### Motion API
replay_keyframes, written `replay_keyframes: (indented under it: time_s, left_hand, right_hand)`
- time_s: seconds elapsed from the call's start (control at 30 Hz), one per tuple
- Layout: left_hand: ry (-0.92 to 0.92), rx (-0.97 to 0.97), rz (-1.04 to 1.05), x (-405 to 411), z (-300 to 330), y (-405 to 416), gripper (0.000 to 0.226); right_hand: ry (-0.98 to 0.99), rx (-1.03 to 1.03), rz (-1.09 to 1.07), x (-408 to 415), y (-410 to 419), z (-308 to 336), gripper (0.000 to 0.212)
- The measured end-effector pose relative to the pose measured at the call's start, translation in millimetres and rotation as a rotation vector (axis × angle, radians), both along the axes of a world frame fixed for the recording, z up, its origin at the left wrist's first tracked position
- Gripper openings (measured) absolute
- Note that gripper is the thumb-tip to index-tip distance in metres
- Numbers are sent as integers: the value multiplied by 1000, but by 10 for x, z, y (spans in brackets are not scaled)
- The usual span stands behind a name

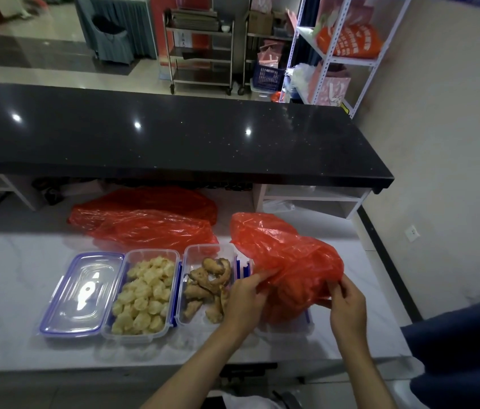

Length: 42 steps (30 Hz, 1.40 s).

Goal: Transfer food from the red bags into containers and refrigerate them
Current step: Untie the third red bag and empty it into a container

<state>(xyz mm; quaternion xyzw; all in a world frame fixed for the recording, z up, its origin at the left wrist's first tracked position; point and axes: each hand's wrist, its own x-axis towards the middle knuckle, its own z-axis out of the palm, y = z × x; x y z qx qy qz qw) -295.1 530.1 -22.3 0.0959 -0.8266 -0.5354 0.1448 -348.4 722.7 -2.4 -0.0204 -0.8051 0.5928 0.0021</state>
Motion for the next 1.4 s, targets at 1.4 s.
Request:
replay_keyframes:
  time_s: [1.4]
  left_hand:
    - [-107, -65, 48, -47, -148, -27, 37]
  right_hand:
    - [-124, -15, 127, -42, -299, -90, 28]
